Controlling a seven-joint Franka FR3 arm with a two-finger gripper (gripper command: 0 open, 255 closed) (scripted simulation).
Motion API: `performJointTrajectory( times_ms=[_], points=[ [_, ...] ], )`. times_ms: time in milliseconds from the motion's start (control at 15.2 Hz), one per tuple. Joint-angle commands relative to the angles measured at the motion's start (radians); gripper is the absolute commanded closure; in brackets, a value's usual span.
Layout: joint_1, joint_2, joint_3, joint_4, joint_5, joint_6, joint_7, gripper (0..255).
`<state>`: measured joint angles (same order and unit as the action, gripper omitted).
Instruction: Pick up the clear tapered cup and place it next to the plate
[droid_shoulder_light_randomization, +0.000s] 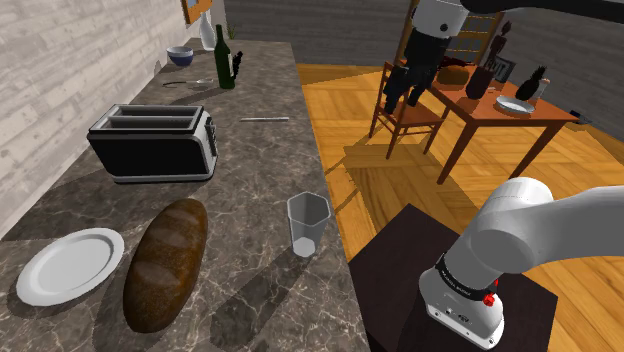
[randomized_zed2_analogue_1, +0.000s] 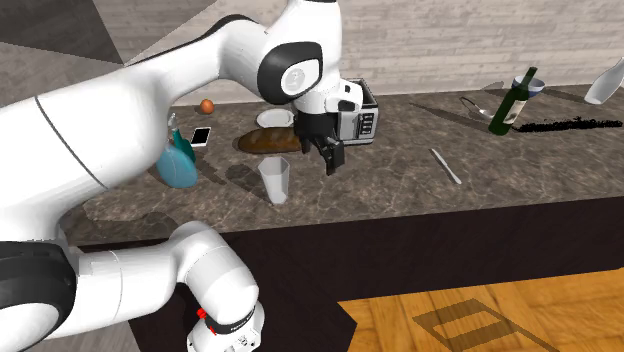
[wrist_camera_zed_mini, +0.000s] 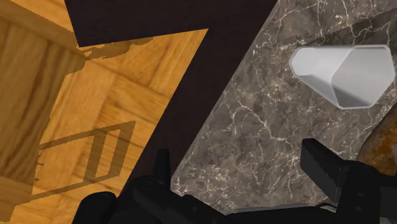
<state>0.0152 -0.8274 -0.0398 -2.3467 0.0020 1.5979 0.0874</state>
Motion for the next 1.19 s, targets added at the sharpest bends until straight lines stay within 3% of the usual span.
performJointTrajectory(
  times_ms=[0, 594, 1122],
  points=[
    [0.0, 0.0, 0.0, 0.0, 0.0, 0.0, 0.0, 0],
    [0.062, -0.034, 0.134, -0.243, 0.131, 0.249, 0.146, 0],
    [0.139, 0.058, 0.28, -0.373, 0.262, 0.521, 0.272, 0]
  ],
)
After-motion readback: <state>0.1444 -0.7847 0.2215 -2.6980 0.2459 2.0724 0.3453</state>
